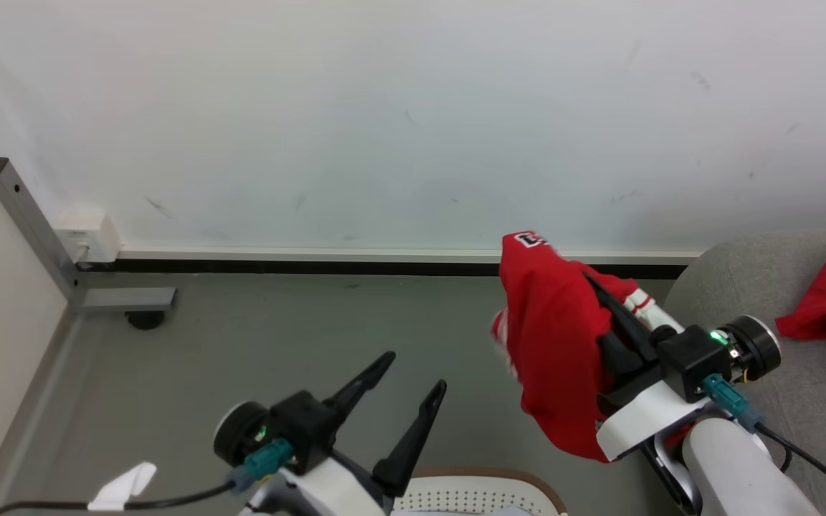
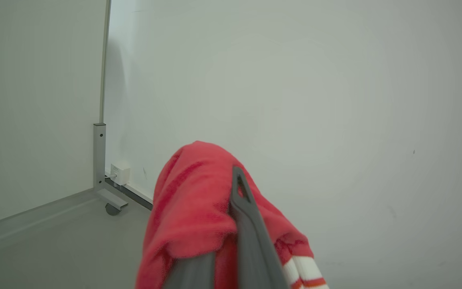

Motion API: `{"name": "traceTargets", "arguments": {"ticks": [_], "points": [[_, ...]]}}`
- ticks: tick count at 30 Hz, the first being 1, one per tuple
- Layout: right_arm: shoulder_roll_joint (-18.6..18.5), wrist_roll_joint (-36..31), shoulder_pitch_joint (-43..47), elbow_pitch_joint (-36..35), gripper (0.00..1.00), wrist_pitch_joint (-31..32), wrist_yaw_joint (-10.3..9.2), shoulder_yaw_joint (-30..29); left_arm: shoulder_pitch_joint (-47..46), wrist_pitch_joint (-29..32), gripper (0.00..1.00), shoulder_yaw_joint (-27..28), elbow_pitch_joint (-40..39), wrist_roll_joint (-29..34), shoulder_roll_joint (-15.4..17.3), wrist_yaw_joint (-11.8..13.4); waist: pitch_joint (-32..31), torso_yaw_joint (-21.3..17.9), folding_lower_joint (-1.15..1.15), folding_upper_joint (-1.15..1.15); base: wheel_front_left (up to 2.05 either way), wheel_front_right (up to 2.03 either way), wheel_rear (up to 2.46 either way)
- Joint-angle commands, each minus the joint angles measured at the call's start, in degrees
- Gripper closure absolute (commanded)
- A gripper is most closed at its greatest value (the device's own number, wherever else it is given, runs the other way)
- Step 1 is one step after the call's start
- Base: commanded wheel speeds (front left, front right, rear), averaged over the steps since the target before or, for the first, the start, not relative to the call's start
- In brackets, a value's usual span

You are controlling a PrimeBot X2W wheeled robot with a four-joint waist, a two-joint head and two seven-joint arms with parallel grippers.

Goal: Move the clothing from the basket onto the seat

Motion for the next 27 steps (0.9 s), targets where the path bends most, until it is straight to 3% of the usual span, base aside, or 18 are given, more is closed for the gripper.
{"name": "traceTargets", "arguments": {"ticks": [1, 6, 18, 27], "points": [[-0.19, 0.26, -0.5, -0.17, 1.0, 0.03, -0.13, -0.29, 1.03, -1.2, 0.0, -0.29, 0.86, 0.82, 0.15, -0.34, 0.0, 0.02, -0.01, 0.0, 0.0, 0.0, 0.0], [-0.54, 0.36, -0.69, -0.49, 1.0, 0.02, -0.13, -1.61, 2.43, -5.49, 0.0, -1.33, 5.28, 1.32, -0.69, -1.47, 0.03, -0.08, -0.01, 0.0, 0.0, 0.0, 0.0], [-0.67, 0.81, -0.64, -1.27, 1.0, 0.03, -0.13, -1.99, 1.66, -7.37, 0.0, -1.74, 9.05, 0.66, -1.97, -2.13, 0.28, -0.69, -0.01, 0.0, 0.0, 0.0, 0.0], [-0.57, 1.09, -0.99, -1.58, 1.0, 0.03, -0.13, -2.8, 1.37, -7.64, 0.0, -1.71, 8.8, 0.35, -1.49, -2.16, 1.3, -5.02, -0.01, 0.0, 0.0, 0.0, 0.0]]}}
